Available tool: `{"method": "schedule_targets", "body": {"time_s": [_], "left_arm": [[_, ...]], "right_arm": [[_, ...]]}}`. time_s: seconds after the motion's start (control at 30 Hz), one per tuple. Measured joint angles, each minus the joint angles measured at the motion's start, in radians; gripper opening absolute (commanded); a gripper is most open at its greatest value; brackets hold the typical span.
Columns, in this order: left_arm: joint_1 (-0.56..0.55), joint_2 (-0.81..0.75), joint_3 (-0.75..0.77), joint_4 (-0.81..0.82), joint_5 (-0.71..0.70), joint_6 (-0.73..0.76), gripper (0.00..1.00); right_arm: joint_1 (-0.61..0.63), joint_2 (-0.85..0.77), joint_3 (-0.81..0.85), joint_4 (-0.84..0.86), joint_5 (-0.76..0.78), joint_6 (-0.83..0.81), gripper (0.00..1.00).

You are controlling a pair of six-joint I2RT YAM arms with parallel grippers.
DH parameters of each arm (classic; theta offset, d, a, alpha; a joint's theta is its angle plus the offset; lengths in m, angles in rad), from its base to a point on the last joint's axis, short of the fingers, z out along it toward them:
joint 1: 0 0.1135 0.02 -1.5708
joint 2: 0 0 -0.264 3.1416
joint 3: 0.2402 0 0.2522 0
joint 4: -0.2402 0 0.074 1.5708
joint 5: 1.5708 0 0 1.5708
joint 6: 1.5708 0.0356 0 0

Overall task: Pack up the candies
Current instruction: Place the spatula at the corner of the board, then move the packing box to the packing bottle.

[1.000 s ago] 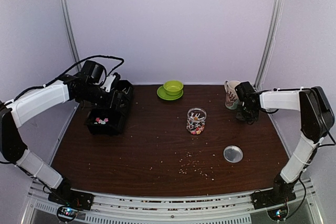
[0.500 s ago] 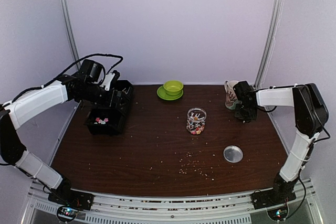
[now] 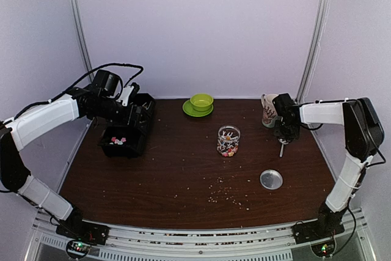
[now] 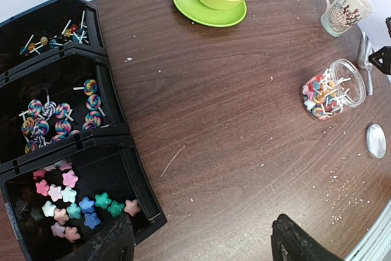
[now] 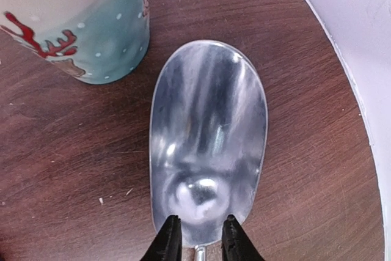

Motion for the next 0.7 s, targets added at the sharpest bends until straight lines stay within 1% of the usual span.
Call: {"method": "schedule_targets", "body": {"time_s": [0.13,0.27,0.4,0.47,0.5,0.53,0.6,0.7], "left_arm": [[0.0,0.0,0.0,0.0,0.0,0.0,0.8],[0.0,0.0,0.0,0.0,0.0,0.0,0.8],[0.0,0.0,0.0,0.0,0.0,0.001,0.8],[0.0,0.0,0.0,0.0,0.0,0.001,0.8],[0.0,0.0,0.0,0.0,0.0,0.001,0.8],[0.0,0.0,0.0,0.0,0.0,0.001,0.81],[0.0,0.0,0.0,0.0,0.0,0.001,0.81],[0.0,0.0,0.0,0.0,0.0,0.001,0.82]], "right_arm": [[0.0,-0.069,-0.017,-0.002,-0.014,-0.017,0.37],[0.008,-0.163,-0.039,-0.004,-0.018,-0.038,0.53],[0.033,-0.246,-0.078,-0.005,-0.018,-0.066,0.57],[0.055,-0.283,-0.1,-0.005,-0.028,-0.075,0.67],[0.064,-0.301,-0.111,-0.005,-0.04,-0.078,0.78],[0.072,-0.316,-0.121,-0.001,-0.052,-0.079,0.86],[0.082,-0.343,-0.138,0.011,-0.093,-0.084,0.92],[0.09,-0.372,-0.15,0.04,-0.189,-0.094,0.96]]}}
